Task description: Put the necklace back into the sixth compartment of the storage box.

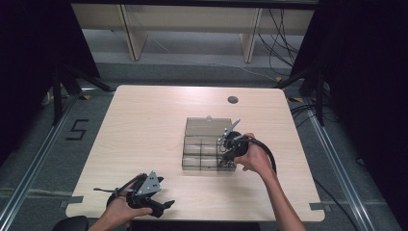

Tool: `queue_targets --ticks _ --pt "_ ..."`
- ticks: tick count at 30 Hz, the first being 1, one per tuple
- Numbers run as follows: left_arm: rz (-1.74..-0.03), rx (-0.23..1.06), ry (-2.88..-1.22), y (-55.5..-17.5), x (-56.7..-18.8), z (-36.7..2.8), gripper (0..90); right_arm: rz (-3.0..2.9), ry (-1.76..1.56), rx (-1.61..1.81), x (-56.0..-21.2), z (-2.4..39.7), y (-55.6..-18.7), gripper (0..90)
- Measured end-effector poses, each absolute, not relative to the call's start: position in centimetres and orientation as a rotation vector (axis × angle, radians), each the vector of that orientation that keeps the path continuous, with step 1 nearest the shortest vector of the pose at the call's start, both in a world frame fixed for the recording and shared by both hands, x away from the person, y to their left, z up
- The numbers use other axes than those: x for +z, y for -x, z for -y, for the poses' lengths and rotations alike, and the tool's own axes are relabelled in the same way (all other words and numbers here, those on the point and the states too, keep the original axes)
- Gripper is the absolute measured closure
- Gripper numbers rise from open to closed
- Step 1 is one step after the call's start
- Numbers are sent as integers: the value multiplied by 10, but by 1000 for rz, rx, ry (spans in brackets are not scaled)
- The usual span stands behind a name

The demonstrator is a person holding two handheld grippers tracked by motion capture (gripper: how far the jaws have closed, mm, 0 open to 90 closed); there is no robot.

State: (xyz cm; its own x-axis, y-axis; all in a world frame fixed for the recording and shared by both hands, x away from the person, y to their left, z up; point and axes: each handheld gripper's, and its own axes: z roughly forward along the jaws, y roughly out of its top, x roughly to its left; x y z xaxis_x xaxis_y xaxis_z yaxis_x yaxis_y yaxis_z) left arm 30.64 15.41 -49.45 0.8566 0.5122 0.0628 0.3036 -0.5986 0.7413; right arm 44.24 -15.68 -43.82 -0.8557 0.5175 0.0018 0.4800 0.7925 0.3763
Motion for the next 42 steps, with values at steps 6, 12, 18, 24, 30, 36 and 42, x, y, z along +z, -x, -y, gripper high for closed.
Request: queue_targets --ticks 6,12,18,24,30,36,42 --pt "-586 345 -2254 -306 -494 -154 151 -2894 -810 555 -445 156 -446 880" --pt "-585 338 -2259 -306 -495 -154 151 -2910 -845 538 -453 159 -450 875" --pt "-587 342 -2256 -306 -495 -154 151 -2857 -905 624 -446 163 -451 746" --pt "-584 343 -2255 -306 -495 -154 151 -2773 -923 696 -424 171 -443 688" --pt "-590 347 -2253 -306 -495 -154 152 -2743 -900 714 -422 176 -437 642" --pt "-594 344 -2247 -307 -495 -153 151 -2711 -926 765 -422 182 -426 530" --pt "-605 348 -2244 -308 -494 -155 152 -2648 -982 821 -426 184 -416 429"
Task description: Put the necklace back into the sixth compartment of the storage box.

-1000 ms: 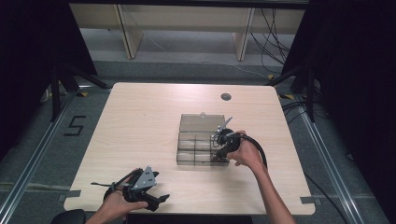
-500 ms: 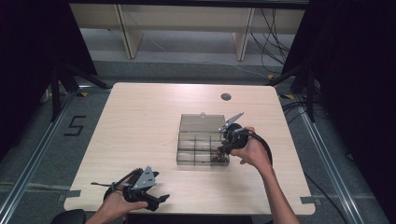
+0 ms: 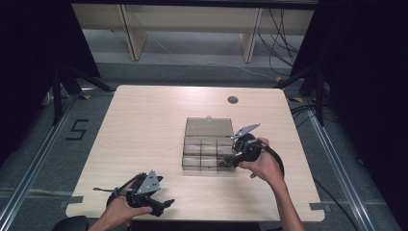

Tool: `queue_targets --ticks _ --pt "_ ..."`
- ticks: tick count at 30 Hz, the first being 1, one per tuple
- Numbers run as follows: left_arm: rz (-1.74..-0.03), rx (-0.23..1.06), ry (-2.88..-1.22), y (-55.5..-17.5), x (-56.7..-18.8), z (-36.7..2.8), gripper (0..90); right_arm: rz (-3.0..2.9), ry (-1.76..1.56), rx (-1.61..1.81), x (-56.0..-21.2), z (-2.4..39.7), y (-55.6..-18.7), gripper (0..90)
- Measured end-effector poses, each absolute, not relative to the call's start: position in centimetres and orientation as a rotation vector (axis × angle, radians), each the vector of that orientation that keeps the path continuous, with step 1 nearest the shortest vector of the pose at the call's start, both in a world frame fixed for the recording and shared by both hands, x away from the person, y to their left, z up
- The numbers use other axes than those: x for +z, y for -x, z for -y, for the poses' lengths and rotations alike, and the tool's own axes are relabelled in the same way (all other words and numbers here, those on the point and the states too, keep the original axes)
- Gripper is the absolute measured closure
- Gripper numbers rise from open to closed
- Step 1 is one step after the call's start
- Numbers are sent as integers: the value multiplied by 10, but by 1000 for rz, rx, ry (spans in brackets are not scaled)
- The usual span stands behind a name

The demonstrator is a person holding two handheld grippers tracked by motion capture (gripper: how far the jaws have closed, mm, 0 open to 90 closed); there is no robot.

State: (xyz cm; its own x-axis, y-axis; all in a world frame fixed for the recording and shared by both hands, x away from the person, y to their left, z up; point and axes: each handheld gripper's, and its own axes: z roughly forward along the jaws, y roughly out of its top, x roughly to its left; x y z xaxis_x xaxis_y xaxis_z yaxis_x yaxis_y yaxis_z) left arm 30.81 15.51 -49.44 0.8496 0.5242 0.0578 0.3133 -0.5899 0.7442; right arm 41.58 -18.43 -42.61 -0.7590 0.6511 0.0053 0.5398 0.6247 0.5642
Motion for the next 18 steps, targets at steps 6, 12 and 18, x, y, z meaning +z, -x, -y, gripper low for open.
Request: queue_targets --ticks 6,12,18 --pt "-581 357 -2244 -309 -493 -155 152 -2632 -1022 846 -427 184 -407 392" --pt "-604 349 -2236 -307 -494 -154 152 -2625 -1028 853 -429 191 -399 358" --pt "-602 360 -2243 -308 -494 -155 152 -2611 -1027 875 -434 199 -395 336"
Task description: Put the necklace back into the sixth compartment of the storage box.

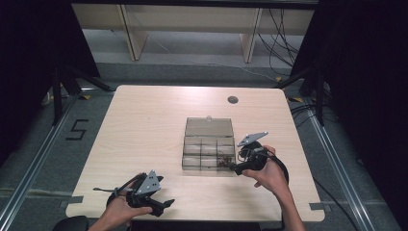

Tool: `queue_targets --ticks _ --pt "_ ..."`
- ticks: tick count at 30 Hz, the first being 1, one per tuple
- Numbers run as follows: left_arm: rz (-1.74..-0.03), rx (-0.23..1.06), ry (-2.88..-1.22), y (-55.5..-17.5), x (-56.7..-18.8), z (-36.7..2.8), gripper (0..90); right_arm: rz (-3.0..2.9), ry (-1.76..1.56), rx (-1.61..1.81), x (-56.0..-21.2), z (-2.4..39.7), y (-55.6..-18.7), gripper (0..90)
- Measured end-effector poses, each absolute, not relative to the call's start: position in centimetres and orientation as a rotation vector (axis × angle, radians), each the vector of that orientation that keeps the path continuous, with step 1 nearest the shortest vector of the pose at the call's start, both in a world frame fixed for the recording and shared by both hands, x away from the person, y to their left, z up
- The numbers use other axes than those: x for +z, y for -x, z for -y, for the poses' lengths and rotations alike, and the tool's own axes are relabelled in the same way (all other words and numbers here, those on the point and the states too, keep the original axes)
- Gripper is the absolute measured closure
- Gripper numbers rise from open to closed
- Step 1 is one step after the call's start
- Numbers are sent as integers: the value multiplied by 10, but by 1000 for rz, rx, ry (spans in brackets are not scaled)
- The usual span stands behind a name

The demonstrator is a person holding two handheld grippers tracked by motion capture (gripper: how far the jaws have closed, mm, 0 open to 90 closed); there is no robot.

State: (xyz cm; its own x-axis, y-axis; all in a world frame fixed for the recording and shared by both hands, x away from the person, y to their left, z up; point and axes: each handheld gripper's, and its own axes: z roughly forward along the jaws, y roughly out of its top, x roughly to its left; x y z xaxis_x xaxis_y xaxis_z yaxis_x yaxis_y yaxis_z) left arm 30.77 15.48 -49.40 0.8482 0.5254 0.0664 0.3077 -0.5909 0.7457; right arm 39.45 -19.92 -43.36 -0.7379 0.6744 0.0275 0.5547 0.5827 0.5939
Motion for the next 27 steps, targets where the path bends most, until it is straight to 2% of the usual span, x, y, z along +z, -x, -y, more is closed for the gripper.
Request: queue_targets --ticks 27 --pt "-600 348 -2233 -307 -493 -155 152 -2588 -1064 949 -440 205 -381 276"
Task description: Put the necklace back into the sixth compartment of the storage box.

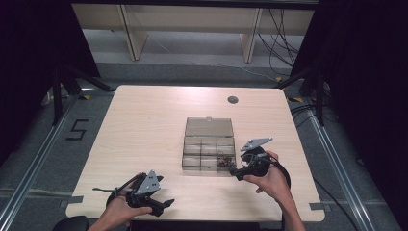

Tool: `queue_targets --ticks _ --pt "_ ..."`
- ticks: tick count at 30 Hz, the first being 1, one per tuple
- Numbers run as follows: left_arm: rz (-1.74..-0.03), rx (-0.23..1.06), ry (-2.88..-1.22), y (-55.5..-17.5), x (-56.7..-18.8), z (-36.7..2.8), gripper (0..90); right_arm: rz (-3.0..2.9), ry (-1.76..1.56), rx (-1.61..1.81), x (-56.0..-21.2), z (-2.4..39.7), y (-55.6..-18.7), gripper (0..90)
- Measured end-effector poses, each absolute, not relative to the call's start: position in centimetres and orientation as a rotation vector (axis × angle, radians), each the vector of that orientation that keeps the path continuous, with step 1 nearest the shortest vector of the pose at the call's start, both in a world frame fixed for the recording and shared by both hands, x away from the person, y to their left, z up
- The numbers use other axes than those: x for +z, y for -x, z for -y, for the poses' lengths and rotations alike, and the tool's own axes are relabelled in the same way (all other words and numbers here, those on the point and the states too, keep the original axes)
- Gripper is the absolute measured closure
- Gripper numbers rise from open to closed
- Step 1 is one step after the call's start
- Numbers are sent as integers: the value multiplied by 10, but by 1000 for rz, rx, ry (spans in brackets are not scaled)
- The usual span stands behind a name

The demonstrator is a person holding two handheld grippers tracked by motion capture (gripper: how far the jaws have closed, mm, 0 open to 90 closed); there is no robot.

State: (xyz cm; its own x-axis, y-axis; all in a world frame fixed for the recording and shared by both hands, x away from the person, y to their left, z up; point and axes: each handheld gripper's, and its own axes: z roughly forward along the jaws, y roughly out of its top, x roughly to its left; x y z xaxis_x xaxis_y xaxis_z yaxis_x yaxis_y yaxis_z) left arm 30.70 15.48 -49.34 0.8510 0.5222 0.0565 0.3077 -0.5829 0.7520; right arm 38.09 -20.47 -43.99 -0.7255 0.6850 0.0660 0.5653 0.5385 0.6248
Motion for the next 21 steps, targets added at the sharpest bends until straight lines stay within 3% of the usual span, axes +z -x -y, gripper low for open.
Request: queue_targets --ticks 21 --pt "-598 350 -2234 -307 -493 -155 152 -2577 -1098 960 -447 208 -372 219"
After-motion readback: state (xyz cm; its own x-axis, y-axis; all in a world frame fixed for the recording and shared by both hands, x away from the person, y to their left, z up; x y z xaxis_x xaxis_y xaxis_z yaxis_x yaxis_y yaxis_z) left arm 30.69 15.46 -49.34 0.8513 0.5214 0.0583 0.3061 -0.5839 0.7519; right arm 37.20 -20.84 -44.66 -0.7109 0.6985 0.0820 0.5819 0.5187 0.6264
